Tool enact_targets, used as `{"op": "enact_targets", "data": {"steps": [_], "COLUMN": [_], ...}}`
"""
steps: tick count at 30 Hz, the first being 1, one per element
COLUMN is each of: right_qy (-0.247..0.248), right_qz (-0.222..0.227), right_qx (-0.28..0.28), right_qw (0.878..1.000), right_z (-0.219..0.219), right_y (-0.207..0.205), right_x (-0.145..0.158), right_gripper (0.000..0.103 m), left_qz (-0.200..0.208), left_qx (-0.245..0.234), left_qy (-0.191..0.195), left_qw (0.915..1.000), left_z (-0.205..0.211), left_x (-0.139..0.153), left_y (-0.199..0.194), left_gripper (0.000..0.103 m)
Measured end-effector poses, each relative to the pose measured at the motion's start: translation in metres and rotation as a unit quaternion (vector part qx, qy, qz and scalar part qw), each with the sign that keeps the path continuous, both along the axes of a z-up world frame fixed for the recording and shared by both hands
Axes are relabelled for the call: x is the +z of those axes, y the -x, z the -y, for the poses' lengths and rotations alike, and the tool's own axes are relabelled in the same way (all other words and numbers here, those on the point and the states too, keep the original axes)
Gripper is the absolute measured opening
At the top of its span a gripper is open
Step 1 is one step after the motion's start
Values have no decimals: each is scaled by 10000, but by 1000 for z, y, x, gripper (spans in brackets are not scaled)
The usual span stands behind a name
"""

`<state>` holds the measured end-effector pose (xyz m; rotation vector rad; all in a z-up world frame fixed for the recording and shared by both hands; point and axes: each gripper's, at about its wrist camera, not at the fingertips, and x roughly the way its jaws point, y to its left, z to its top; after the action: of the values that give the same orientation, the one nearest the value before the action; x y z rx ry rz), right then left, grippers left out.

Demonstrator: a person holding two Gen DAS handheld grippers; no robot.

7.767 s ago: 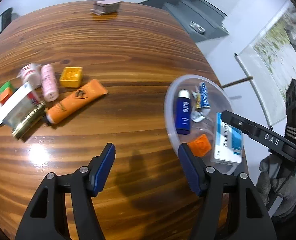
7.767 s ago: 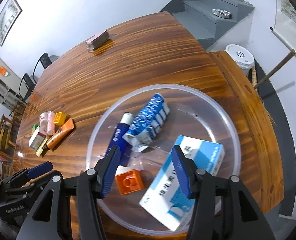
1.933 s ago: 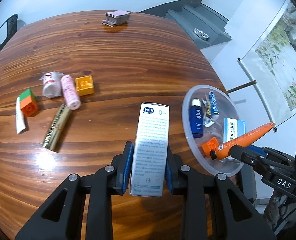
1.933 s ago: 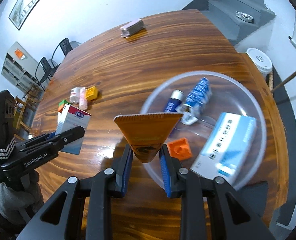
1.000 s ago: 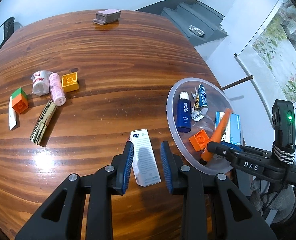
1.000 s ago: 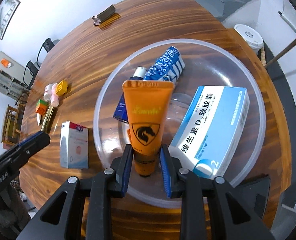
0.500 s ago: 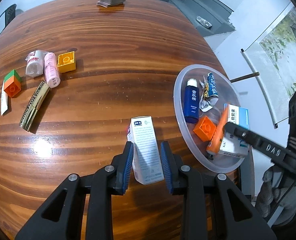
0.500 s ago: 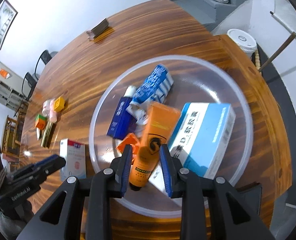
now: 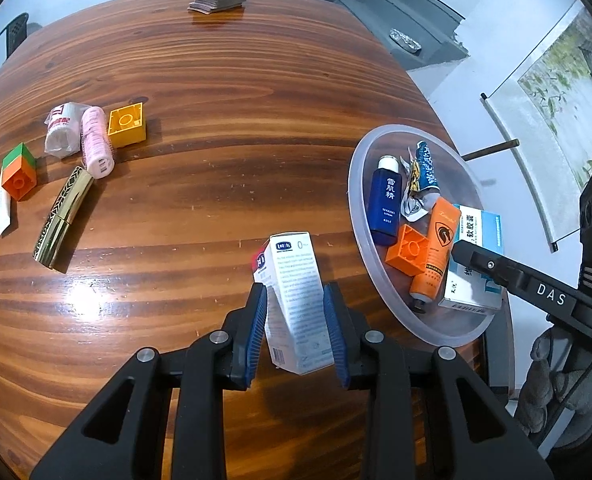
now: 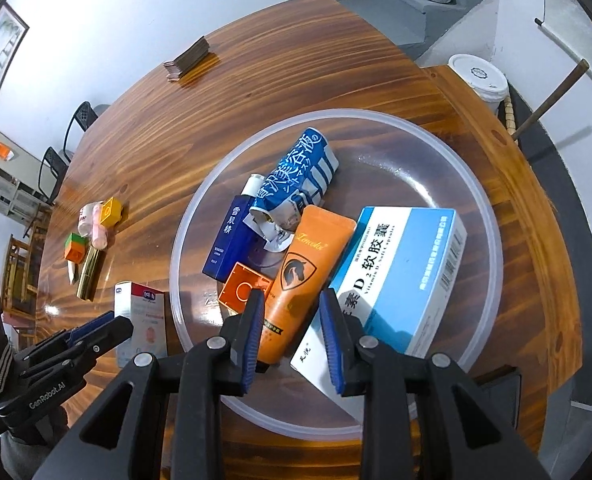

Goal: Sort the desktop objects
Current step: 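Carry the white medicine box with the left tool over the bowl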

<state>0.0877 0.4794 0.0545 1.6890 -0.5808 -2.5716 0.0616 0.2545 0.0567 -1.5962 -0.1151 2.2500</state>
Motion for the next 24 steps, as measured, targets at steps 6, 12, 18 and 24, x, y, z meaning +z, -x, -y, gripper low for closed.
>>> {"op": "enact_targets", "data": {"steps": [6, 12, 18, 24], "right_qy": [43, 42, 56, 70], "right_qz": [28, 33, 41, 62], "right_qx": [0, 51, 64, 59], "right_qw": [10000, 10000, 10000, 9999], "right_z": [-1, 1, 1, 1], "right_y": [-3, -5, -5, -6], "right_x": [-1, -2, -2, -2], "right_gripper": [32, 32, 32, 32], "left_qz": [29, 27, -29, 149], "left_qx": [159, 133, 50, -1], "left_qy": [165, 168, 319, 237], "left_qw": [9997, 9998, 9995, 9996], "left_z": [5, 3, -4, -8], "left_x": [-1, -3, -4, -11], "left_y": [2, 2, 3, 5], "left_gripper": [50, 54, 62, 63]}}
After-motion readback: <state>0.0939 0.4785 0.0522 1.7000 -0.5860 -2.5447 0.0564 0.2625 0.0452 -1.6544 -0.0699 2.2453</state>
